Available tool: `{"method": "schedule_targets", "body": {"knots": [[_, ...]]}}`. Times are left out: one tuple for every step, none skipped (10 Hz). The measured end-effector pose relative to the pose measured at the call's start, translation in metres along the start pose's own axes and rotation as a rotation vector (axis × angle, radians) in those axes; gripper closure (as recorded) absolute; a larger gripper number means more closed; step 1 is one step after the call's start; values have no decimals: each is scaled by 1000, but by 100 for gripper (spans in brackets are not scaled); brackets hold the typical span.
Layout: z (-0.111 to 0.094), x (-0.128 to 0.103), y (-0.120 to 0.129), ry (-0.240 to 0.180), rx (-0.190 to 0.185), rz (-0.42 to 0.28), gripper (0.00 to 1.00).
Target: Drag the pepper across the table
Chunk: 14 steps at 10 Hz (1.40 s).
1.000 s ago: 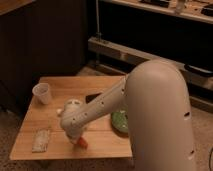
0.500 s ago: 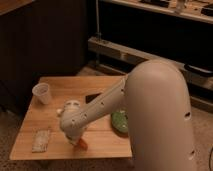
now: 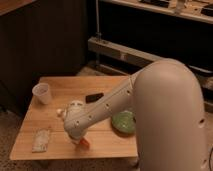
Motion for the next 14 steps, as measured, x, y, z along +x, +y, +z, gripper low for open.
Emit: {"method": "schedule_targets", "body": {"knots": [[-1, 1, -1, -8, 4, 0, 99], [-3, 2, -3, -20, 9, 5, 100], [-4, 5, -6, -27, 11, 12, 100], [-4, 7, -9, -32, 13, 17, 100], [-3, 8, -9, -34, 12, 18, 100], [-2, 10, -12, -35, 14, 21, 100], [-1, 12, -14, -36, 14, 25, 100], [-1, 14, -15, -38, 15, 27, 100], [-1, 16, -17, -38, 21, 33, 100], [-2, 18, -18, -37, 26, 41, 100], [-2, 19, -19, -36, 29, 46, 100], [-3, 22, -22, -35, 35, 57, 100], [-4, 25, -24, -33, 41, 66, 100], [-4, 26, -25, -33, 43, 73, 100]]}}
